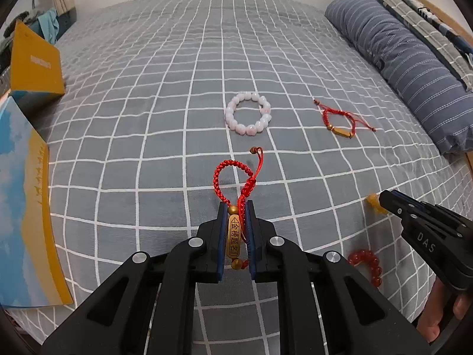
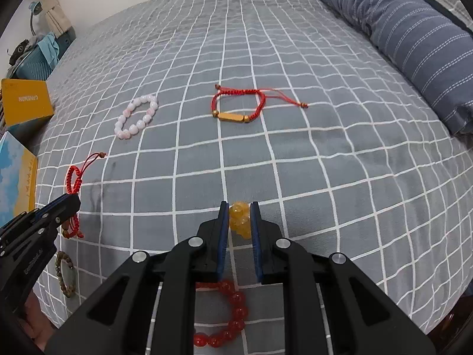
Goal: Organize jewelry
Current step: 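Carry the red cord and amber bracelets with both tools into the white box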
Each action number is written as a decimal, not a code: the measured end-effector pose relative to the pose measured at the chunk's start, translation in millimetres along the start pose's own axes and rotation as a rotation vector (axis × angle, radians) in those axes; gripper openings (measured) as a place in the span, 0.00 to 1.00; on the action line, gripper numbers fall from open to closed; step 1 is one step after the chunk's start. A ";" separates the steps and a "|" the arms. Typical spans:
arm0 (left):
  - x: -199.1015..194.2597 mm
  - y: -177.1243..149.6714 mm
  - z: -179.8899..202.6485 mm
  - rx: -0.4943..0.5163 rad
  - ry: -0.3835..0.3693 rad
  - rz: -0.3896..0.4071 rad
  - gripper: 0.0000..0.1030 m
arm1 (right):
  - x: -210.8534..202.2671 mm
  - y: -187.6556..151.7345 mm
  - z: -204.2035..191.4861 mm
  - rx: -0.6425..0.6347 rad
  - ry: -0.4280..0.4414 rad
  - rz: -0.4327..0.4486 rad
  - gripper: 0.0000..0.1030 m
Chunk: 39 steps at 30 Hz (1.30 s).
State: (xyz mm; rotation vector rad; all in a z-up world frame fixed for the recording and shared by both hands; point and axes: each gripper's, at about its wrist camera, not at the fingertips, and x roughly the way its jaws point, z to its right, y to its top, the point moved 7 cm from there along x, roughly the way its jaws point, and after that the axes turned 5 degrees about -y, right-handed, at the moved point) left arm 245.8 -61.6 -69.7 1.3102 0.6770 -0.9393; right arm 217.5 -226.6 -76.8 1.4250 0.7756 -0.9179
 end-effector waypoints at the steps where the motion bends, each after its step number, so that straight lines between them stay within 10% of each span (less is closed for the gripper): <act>1: -2.9 0.4 -0.4 -0.001 0.001 0.009 0.11 | -2.8 1.5 -0.4 -0.002 -0.003 0.012 0.13; 39: -109.9 21.6 -42.2 -0.017 0.056 0.223 0.11 | -87.5 25.1 -57.4 -0.064 0.014 0.226 0.13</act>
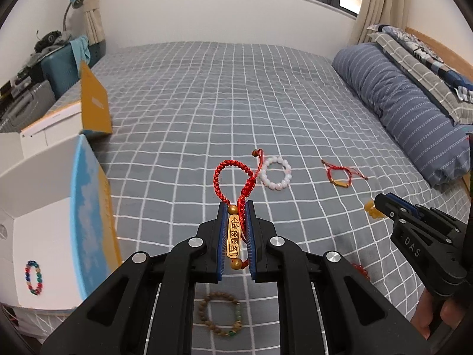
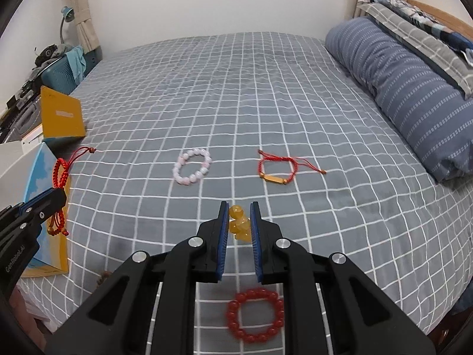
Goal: Organize jewelry
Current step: 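Carry the red cord and amber bracelets with both tools into the white box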
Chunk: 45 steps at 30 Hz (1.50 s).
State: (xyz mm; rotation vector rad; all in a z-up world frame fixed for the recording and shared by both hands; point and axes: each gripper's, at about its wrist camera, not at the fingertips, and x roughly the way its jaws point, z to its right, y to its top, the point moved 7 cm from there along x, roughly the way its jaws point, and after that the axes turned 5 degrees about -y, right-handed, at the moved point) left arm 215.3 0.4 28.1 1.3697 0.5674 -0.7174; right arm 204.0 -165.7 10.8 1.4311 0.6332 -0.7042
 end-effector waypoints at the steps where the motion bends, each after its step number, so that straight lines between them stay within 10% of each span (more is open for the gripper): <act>1: -1.9 1.1 -4.3 -0.004 0.005 0.001 0.11 | -1.5 1.1 -3.7 -0.003 0.003 0.002 0.13; 45: -137.4 -43.6 -248.7 -0.253 0.270 0.076 0.11 | -92.2 -9.0 -312.8 -0.281 0.327 0.051 0.13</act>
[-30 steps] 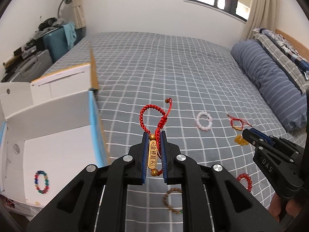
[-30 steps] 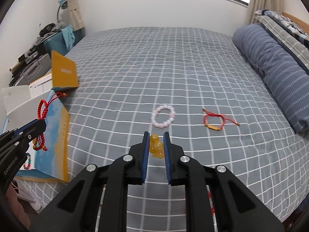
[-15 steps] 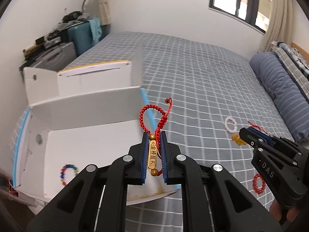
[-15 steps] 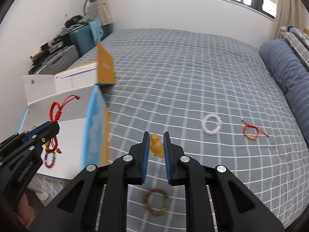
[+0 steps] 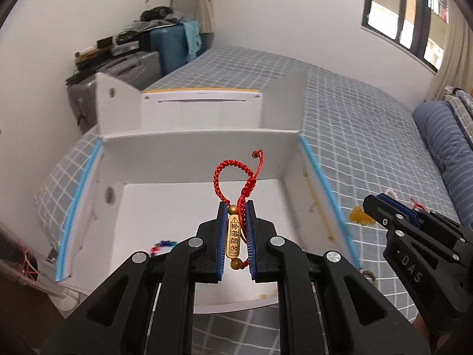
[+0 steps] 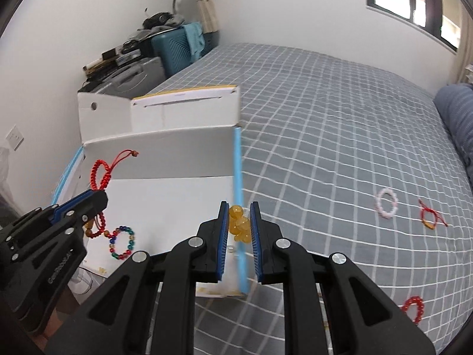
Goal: Organize jewelry
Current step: 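Carry the red cord and amber bracelets with both tools into the white box, then open both tools to drop the bracelets in the box, then withdraw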
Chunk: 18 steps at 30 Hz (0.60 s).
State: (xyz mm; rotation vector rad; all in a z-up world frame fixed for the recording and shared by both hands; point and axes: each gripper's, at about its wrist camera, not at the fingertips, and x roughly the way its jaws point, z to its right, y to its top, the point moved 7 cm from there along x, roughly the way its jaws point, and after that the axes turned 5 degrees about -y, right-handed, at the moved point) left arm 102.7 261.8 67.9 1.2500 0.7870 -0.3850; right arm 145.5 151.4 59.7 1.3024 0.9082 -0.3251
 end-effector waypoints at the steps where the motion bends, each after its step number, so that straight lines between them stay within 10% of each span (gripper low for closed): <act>1: 0.7 -1.7 -8.5 -0.002 0.010 -0.004 0.11 | 3.8 0.7 -8.6 -0.005 0.004 -0.004 0.13; 18: 36.0 -32.9 -85.1 -0.087 0.087 -0.091 0.13 | 63.7 -23.1 -83.9 -0.062 0.022 -0.105 0.13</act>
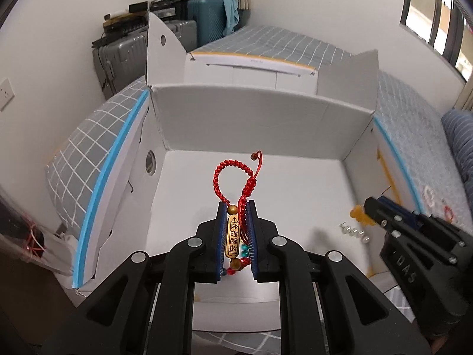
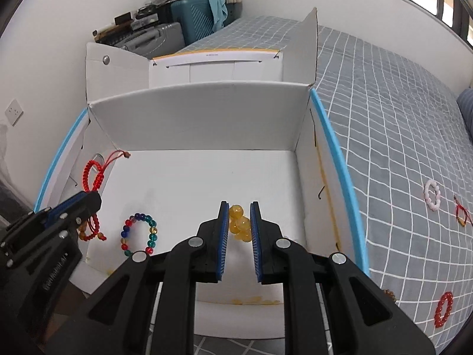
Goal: Organize jewelry
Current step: 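Open both tools to drop the bracelets in the box, then withdraw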
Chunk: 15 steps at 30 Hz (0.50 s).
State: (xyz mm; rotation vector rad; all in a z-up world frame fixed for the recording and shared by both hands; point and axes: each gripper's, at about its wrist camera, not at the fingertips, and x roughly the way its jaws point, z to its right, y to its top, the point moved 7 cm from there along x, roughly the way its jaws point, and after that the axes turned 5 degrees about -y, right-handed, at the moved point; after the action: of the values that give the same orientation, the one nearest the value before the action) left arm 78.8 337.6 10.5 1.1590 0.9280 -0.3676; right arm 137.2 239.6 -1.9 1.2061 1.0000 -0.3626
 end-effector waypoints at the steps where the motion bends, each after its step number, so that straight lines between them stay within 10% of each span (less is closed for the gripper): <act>1: 1.8 -1.1 -1.4 0.000 -0.002 -0.005 0.13 | 0.4 -0.2 -0.9 0.000 0.000 0.000 0.13; 10: 12.1 -6.5 -11.6 -0.012 0.016 -0.036 0.16 | 11.2 -0.1 -6.4 -0.013 -0.026 -0.014 0.14; 15: 5.6 -4.5 -14.5 -0.027 0.055 -0.019 0.52 | 1.4 -0.6 -1.6 -0.008 -0.046 0.015 0.46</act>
State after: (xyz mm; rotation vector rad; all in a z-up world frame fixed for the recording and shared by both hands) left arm 72.7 350.0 1.9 1.1408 0.9895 -0.3386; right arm 136.8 241.2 -3.4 1.1919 0.9514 -0.3730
